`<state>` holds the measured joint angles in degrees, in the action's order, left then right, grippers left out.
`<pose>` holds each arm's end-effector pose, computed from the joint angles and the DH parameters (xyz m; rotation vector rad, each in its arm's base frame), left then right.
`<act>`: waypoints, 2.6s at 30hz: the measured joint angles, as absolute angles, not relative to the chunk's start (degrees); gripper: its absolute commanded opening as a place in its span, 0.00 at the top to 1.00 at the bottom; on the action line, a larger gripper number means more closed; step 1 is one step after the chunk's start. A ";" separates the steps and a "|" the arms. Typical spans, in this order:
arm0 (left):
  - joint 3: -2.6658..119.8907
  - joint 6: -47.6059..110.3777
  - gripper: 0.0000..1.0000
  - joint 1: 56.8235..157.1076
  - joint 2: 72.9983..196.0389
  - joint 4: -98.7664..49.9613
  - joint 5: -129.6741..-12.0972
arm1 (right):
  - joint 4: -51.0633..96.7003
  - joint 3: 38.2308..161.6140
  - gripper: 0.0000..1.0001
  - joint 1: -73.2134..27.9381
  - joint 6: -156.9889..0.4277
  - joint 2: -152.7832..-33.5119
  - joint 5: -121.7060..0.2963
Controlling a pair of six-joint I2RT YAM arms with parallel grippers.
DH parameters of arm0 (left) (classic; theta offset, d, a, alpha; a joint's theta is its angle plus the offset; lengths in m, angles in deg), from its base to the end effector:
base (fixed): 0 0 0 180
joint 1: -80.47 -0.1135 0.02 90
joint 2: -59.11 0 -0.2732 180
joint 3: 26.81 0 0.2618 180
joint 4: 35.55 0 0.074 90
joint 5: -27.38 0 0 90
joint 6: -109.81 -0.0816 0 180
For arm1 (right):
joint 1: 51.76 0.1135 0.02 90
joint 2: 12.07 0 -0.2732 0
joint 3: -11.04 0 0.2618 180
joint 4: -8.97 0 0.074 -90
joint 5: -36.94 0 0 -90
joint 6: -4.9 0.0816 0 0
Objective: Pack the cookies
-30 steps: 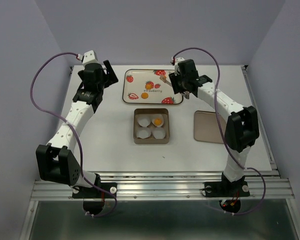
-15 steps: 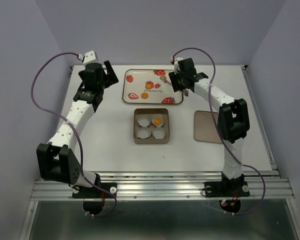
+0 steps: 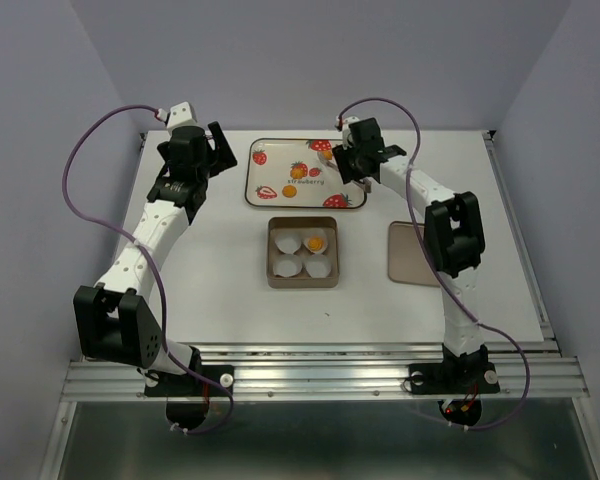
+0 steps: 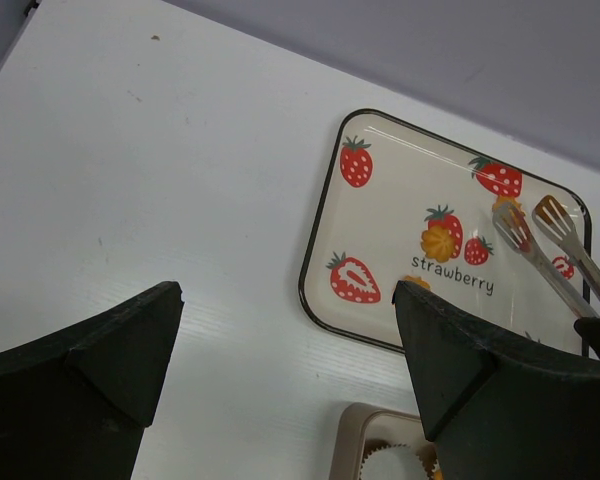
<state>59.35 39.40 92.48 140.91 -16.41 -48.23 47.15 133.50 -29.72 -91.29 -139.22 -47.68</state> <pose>0.3857 -0.0613 0.3648 -0.2961 1.7992 -0.1602 0.5217 0.2029 0.2042 -0.5185 2.2563 0.0315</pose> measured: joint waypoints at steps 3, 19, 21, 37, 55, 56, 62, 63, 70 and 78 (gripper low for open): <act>59.37 39.40 0.01 92.48 140.96 -16.36 -48.14 | 47.06 134.81 0.44 -29.72 -91.29 -140.36 -47.72; 60.07 39.36 0.01 92.48 141.66 -15.58 -48.06 | 47.06 136.25 0.53 -29.72 -91.16 -141.95 -49.03; 60.07 39.36 0.01 92.48 141.66 -15.58 -48.06 | 47.09 136.25 0.55 -29.72 -91.03 -141.95 -49.03; 60.07 39.40 0.01 92.48 141.52 -15.64 -49.11 | 46.76 133.12 0.64 -29.72 -91.12 -136.97 -50.76; 56.16 40.84 0.01 92.48 137.28 -17.35 -51.88 | 44.00 106.15 0.64 -20.87 -91.12 -105.17 -55.70; 55.83 40.93 0.01 92.48 137.26 -17.39 -52.01 | 44.11 104.97 0.64 -19.67 -91.09 -103.72 -55.74; 54.76 41.46 0.01 92.48 137.24 -17.48 -52.93 | 44.64 99.49 0.64 -12.26 -90.66 -95.05 -58.15; 54.69 41.52 0.01 92.48 137.24 -17.54 -53.11 | 44.72 99.05 0.64 -11.82 -90.48 -94.28 -58.43; 54.47 41.76 0.01 92.63 137.09 -17.76 -53.41 | 46.25 95.18 0.64 -9.96 -89.32 -92.34 -58.63; 54.39 41.76 0.01 92.98 135.58 -17.81 -53.54 | 47.81 93.67 0.64 -7.82 -88.23 -93.19 -58.69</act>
<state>54.39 41.76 92.98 135.58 -17.81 -53.54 47.81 93.67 -7.82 -88.23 -93.19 -58.69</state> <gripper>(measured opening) 0.986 0.413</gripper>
